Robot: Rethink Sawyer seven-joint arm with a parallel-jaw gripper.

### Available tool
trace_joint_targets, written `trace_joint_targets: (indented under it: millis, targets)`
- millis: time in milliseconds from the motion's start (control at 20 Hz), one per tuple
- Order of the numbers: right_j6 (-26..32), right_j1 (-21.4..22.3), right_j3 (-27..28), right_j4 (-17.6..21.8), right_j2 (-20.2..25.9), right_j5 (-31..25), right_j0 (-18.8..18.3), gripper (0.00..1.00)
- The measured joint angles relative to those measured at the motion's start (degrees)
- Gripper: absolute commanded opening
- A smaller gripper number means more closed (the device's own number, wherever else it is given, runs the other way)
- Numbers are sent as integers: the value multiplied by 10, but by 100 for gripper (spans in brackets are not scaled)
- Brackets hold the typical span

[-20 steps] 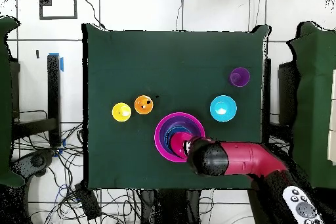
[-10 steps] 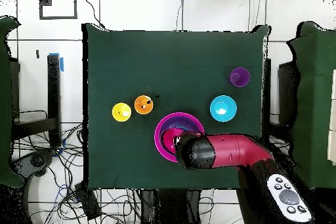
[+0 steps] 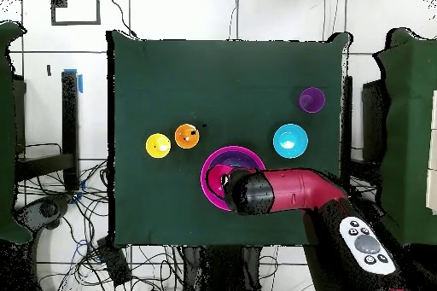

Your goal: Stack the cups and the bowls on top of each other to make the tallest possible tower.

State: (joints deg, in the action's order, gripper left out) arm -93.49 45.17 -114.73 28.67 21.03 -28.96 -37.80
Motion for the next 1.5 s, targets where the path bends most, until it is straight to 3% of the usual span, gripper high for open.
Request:
trace_joint_targets:
  millis: [900, 1500]
  targets:
    - [0, -6, 8, 0, -1, 0, -3, 0]
    - [0, -46, 15, 0, -13, 5, -1, 0]
